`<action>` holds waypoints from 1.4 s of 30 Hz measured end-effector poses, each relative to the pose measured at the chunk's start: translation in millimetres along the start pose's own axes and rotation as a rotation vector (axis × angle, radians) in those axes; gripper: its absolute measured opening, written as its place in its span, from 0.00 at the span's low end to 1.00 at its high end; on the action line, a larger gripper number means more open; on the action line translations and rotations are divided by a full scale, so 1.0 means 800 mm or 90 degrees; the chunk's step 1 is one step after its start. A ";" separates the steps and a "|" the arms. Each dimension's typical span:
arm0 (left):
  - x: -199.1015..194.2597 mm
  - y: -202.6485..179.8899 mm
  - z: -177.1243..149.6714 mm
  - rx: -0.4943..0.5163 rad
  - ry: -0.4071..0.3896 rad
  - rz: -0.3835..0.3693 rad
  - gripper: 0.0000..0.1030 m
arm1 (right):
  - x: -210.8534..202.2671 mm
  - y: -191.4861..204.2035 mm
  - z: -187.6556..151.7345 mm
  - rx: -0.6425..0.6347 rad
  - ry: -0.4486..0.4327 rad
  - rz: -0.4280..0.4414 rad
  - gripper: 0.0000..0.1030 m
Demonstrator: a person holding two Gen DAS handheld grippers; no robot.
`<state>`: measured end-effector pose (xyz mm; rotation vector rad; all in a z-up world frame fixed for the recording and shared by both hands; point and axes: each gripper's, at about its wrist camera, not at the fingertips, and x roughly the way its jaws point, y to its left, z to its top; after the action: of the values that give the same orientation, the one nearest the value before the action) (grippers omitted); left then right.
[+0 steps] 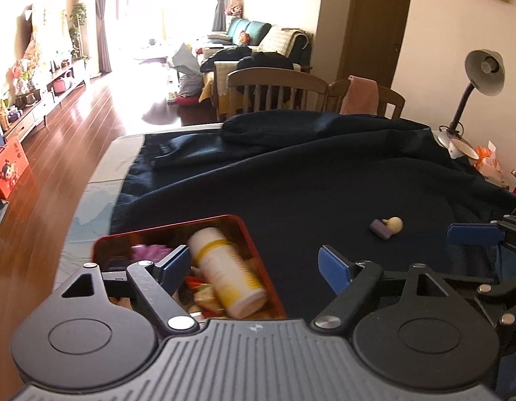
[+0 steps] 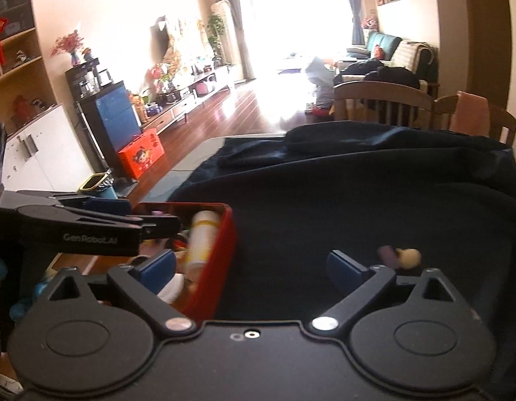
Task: Organize rigid objects
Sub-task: 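Move both tools back toward the purple block and wooden figure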
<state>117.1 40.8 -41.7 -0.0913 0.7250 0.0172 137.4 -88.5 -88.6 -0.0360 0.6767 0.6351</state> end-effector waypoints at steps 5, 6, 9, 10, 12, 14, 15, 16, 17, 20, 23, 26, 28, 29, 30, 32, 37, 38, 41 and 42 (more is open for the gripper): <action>0.017 -0.039 0.005 0.001 0.006 -0.014 0.85 | -0.010 -0.039 -0.006 -0.018 0.000 -0.016 0.98; 0.021 -0.046 0.006 -0.001 0.007 -0.016 0.85 | -0.010 -0.046 -0.008 -0.022 0.001 -0.019 0.98; 0.035 -0.068 0.010 -0.005 0.013 -0.019 0.85 | -0.012 -0.068 -0.011 -0.026 0.005 -0.018 0.98; 0.040 -0.075 0.011 -0.004 0.015 -0.021 0.85 | -0.012 -0.075 -0.012 -0.029 0.007 -0.020 0.98; 0.050 -0.089 0.014 -0.005 0.017 -0.018 0.86 | -0.011 -0.088 -0.013 -0.035 0.009 -0.026 0.98; 0.059 -0.102 0.017 -0.009 0.016 -0.021 0.87 | -0.010 -0.103 -0.014 -0.042 0.011 -0.029 0.98; 0.063 -0.108 0.019 -0.010 0.014 -0.022 0.88 | -0.008 -0.108 -0.014 -0.047 0.012 -0.030 0.97; 0.068 -0.115 0.021 -0.009 0.011 -0.022 0.88 | -0.006 -0.115 -0.015 -0.054 0.013 -0.033 0.97; 0.073 -0.122 0.022 -0.007 0.011 -0.021 0.88 | -0.005 -0.121 -0.016 -0.060 0.013 -0.035 0.97; 0.091 -0.142 0.025 -0.003 0.019 -0.016 0.88 | 0.000 -0.142 -0.018 -0.069 0.018 -0.034 0.97; 0.114 -0.156 0.028 -0.014 0.046 -0.006 0.88 | 0.005 -0.161 -0.021 -0.078 0.025 -0.031 0.97; 0.139 -0.165 0.031 -0.034 0.083 0.004 0.88 | 0.017 -0.174 -0.025 -0.094 0.041 -0.027 0.95; 0.156 -0.168 0.032 -0.052 0.101 0.017 0.88 | 0.026 -0.180 -0.027 -0.107 0.051 -0.020 0.94; 0.163 -0.169 0.032 -0.060 0.106 0.018 0.88 | 0.031 -0.183 -0.028 -0.114 0.058 -0.015 0.92; 0.170 -0.171 0.032 -0.067 0.109 0.017 0.88 | 0.037 -0.185 -0.029 -0.119 0.068 -0.006 0.90; 0.181 -0.175 0.031 -0.074 0.113 0.013 0.88 | 0.048 -0.187 -0.030 -0.128 0.084 0.005 0.88; 0.206 -0.191 0.033 -0.073 0.114 0.016 0.88 | 0.073 -0.195 -0.032 -0.164 0.106 0.011 0.84; 0.210 -0.194 0.034 -0.071 0.115 0.016 0.88 | 0.077 -0.196 -0.031 -0.171 0.106 0.011 0.83; 0.222 -0.204 0.036 -0.059 0.120 0.016 0.88 | 0.090 -0.203 -0.031 -0.191 0.109 0.010 0.77; 0.226 -0.207 0.037 -0.054 0.122 0.017 0.88 | 0.094 -0.206 -0.032 -0.195 0.110 0.011 0.75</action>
<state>279.9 -124.4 -126.9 -0.1668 0.9173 0.0657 259.9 -187.7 -180.7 -0.3720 0.7413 0.7537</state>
